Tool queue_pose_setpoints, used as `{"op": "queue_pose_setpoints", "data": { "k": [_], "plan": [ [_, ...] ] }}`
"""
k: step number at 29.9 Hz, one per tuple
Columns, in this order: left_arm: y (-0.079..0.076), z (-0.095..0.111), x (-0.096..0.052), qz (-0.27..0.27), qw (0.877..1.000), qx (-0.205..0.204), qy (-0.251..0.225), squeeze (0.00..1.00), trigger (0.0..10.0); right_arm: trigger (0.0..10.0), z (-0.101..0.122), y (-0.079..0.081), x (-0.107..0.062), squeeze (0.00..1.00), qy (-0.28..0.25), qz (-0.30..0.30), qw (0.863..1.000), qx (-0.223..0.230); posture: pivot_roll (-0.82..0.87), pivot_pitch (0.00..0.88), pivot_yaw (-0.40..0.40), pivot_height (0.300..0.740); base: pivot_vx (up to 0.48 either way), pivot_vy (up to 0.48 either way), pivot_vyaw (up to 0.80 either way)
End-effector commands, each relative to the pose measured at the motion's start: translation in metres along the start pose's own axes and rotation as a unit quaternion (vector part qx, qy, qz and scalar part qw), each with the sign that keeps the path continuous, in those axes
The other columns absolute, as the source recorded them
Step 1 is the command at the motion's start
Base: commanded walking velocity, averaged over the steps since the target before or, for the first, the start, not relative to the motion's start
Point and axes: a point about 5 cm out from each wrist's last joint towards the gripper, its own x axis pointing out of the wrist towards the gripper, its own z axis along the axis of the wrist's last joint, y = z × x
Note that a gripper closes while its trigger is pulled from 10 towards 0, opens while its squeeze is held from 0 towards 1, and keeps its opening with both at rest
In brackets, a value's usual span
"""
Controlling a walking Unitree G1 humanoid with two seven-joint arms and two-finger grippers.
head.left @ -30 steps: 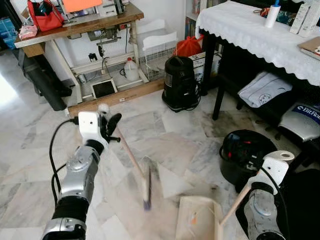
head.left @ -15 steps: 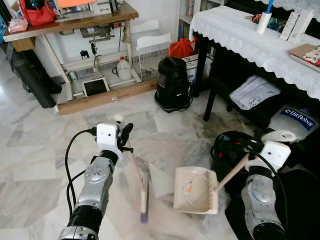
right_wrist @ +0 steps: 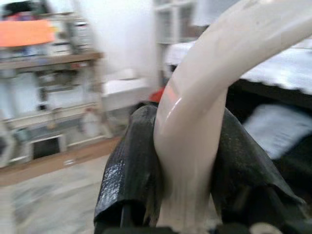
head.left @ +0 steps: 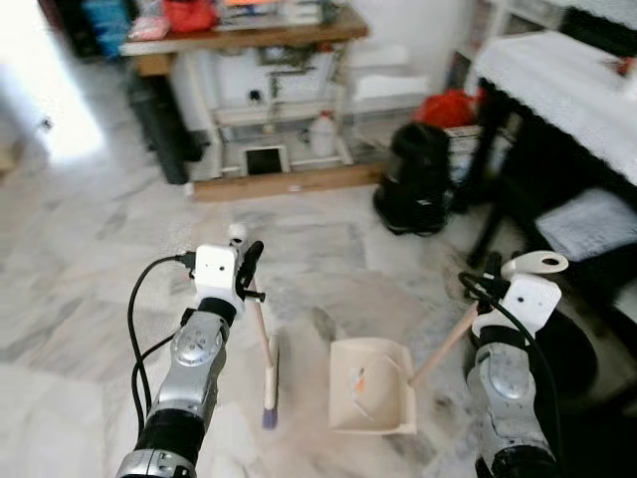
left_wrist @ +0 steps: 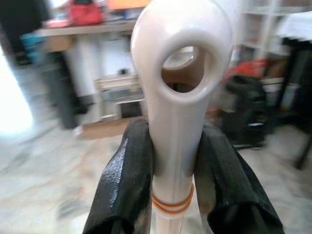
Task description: Sweep floor
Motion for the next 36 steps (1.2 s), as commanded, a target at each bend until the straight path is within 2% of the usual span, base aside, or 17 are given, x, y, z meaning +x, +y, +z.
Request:
{"op": "queue_pose_setpoints", "data": {
  "k": [1,5,11,20,25,36],
  "plan": [
    [0.002,0.009,0.003,0.004,1.000,0.012,-0.027,0.00,10.0,10.0,0.012,0.005,0.005,0.00,-0.026,0.002,1.000,0.016,-0.02,0.000,0.008,0.740,0.000,0.000,0.78],
    [0.005,0.008,-0.001,0.015,0.999,0.027,-0.024,0.00,10.0,10.0,0.016,0.012,0.004,0.00,-0.028,0.010,0.999,0.024,-0.02,0.000,0.011,0.740,0.000,0.000,0.78],
    [0.003,0.002,-0.009,0.023,0.999,0.028,-0.016,0.00,10.0,10.0,0.015,0.013,-0.001,0.00,-0.022,0.017,0.999,0.027,-0.02,0.000,0.001,0.740,0.000,0.000,0.78],
    [-0.001,0.004,-0.006,0.021,0.999,0.026,-0.021,0.00,10.0,10.0,0.017,0.015,0.001,0.00,-0.021,0.017,0.999,0.030,-0.02,0.000,0.004,0.740,0.000,0.000,0.79],
    [-0.004,0.002,-0.010,0.024,0.999,0.025,-0.015,0.00,10.0,10.0,0.017,0.015,-0.001,0.00,-0.015,0.027,0.999,0.027,-0.01,0.000,-0.003,0.740,0.000,0.000,0.79],
    [0.000,-0.002,-0.015,0.035,0.999,0.029,-0.002,0.00,10.0,10.0,0.015,0.017,-0.004,0.00,-0.008,0.039,0.999,0.027,0.00,0.000,-0.011,0.740,0.000,0.000,0.79]
  ]
}}
